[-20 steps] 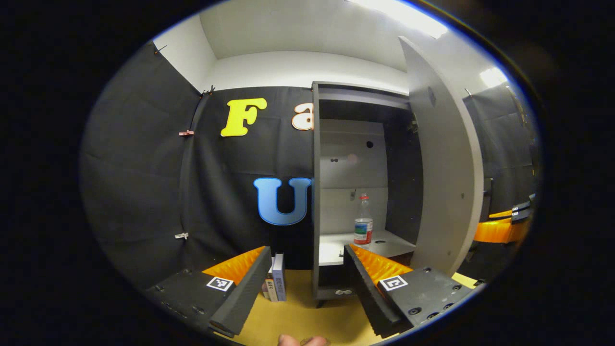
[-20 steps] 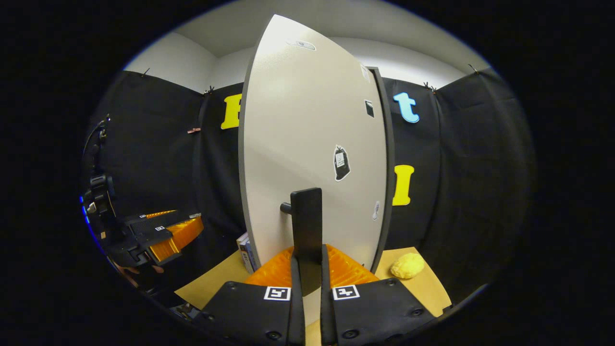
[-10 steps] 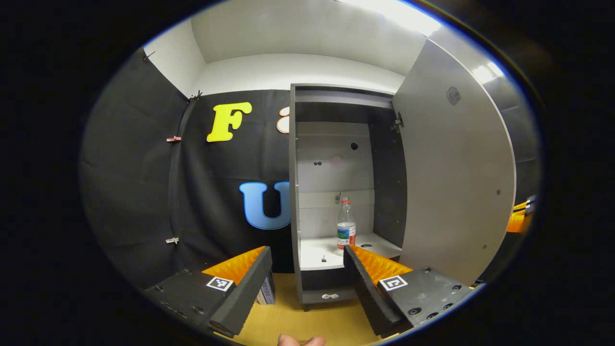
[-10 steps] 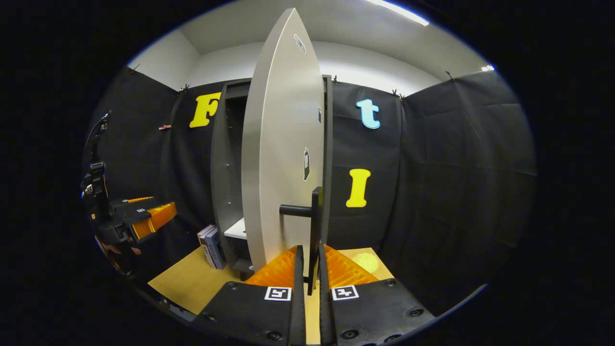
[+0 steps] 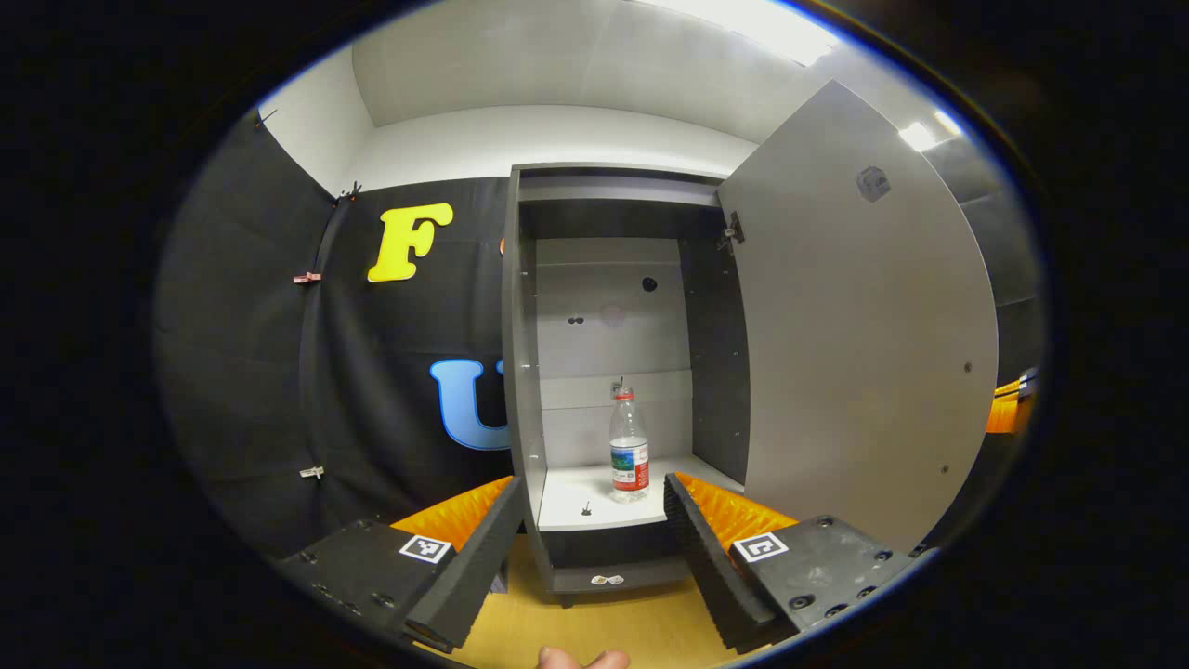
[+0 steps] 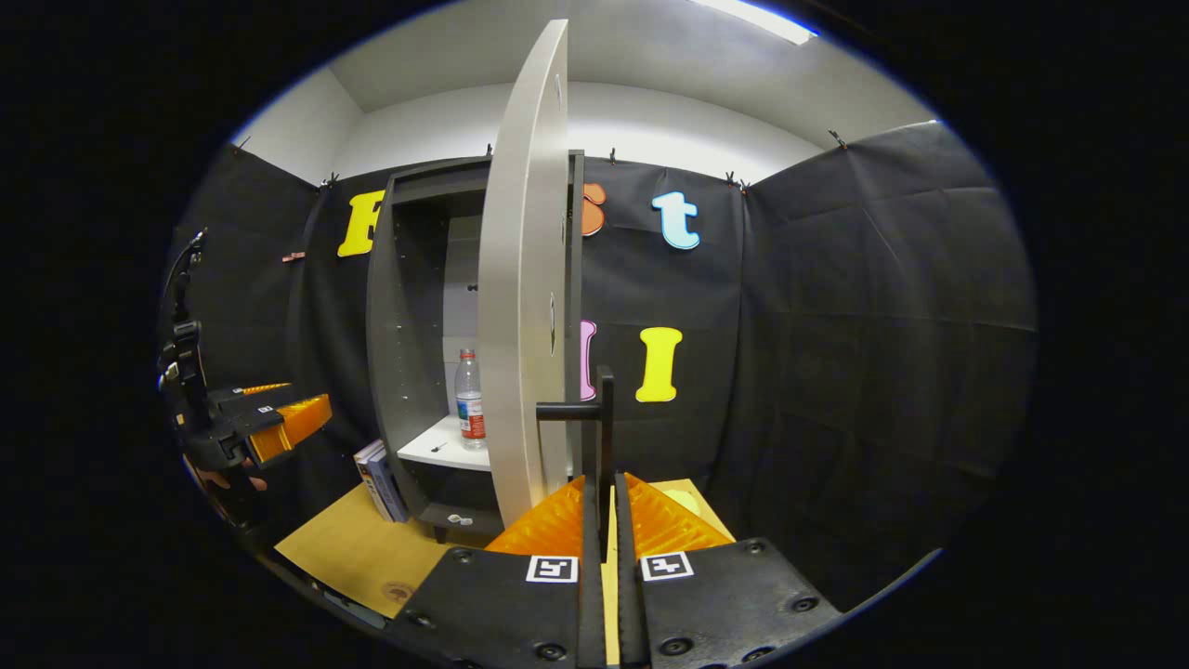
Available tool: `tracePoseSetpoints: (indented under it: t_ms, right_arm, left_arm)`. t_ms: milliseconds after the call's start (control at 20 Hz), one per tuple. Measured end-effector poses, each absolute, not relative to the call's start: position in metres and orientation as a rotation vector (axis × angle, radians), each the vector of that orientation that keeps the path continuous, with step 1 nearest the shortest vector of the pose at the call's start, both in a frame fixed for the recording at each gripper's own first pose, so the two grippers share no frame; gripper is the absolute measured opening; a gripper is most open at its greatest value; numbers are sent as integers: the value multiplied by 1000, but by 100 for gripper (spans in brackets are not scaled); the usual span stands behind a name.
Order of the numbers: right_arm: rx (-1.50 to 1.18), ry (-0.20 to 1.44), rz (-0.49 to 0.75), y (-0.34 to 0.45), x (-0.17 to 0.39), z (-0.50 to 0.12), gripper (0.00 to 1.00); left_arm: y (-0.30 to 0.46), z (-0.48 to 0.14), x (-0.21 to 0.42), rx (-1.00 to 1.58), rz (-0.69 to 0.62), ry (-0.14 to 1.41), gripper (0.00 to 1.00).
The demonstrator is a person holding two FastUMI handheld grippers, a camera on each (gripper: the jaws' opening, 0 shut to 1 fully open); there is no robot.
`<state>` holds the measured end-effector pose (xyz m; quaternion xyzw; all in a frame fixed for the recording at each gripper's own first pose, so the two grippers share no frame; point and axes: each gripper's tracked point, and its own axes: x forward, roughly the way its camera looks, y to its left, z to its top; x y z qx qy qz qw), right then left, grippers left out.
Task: Open the cabinet door with the right hand, grasp the bottle in the cabinet with the left hand and place it on the coaster, then close the cabinet door with the right hand.
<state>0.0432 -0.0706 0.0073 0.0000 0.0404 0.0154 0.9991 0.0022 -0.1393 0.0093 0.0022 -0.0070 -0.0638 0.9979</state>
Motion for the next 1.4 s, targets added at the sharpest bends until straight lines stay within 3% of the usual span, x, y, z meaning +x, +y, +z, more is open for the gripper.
tracePoseSetpoints:
  t_ms: [500, 650, 800, 900, 950, 1150, 1200, 1400]
  right_arm:
    - [99, 25, 126, -69, 45, 28, 10]
    - [112, 10, 42, -100, 46, 29, 10]
    - [116, 41, -87, -154, 39, 16, 39]
    - [129, 51, -141, -173, 33, 13, 82]
    - [129, 40, -161, -178, 31, 15, 89]
    - [27, -46, -230, -200, 28, 24, 99]
    - [-6, -52, -250, -205, 27, 24, 92]
    - [-44, -5, -278, -212, 20, 15, 98]
  left_arm:
    - [-185, 17, 33, 35, -167, -33, 93]
    - [-195, 20, 56, 56, -161, -47, 93]
    - [-207, 23, 84, 74, -164, -65, 95]
    - [-217, 19, 102, 69, -178, -53, 95]
    - [-221, 18, 111, 59, -185, -47, 95]
    - [-227, 7, 156, 42, -169, -22, 95]
    - [-225, 2, 170, 62, -155, -17, 93]
    - [-226, -30, 221, 47, -118, 30, 95]
